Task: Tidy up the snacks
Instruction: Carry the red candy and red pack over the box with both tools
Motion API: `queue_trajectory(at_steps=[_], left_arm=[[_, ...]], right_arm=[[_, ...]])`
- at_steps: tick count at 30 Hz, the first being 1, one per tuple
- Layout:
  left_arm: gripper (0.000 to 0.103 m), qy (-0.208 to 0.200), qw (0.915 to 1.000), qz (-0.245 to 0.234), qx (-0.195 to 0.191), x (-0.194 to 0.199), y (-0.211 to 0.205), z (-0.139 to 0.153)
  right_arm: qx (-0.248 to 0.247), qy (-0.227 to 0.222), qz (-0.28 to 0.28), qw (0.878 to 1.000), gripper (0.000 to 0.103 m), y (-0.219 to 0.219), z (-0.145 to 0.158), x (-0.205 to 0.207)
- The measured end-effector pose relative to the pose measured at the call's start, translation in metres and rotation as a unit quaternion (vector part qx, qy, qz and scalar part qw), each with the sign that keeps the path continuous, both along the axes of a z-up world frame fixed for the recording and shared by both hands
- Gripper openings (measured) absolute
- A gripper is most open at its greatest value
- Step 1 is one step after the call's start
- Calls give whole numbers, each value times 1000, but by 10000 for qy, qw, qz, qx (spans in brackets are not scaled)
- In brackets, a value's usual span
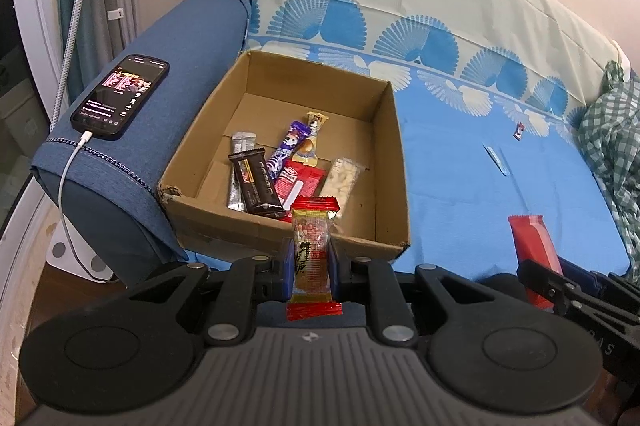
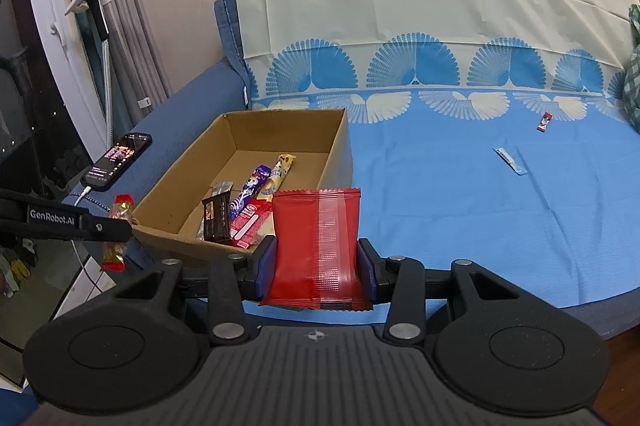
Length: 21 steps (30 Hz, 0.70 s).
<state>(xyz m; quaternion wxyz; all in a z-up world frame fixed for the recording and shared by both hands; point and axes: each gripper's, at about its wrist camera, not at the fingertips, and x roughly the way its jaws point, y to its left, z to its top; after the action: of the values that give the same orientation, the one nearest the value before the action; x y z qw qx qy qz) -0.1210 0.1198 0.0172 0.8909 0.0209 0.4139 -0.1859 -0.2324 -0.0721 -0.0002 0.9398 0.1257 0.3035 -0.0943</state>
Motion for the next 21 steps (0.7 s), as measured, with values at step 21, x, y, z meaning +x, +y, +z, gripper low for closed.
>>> queue_trajectory(at_steps=[21], left_arm=[[19, 158, 9998, -35, 147, 78, 1, -10]], right_arm=[[-147, 339, 365, 9987, 44, 13, -3, 82]])
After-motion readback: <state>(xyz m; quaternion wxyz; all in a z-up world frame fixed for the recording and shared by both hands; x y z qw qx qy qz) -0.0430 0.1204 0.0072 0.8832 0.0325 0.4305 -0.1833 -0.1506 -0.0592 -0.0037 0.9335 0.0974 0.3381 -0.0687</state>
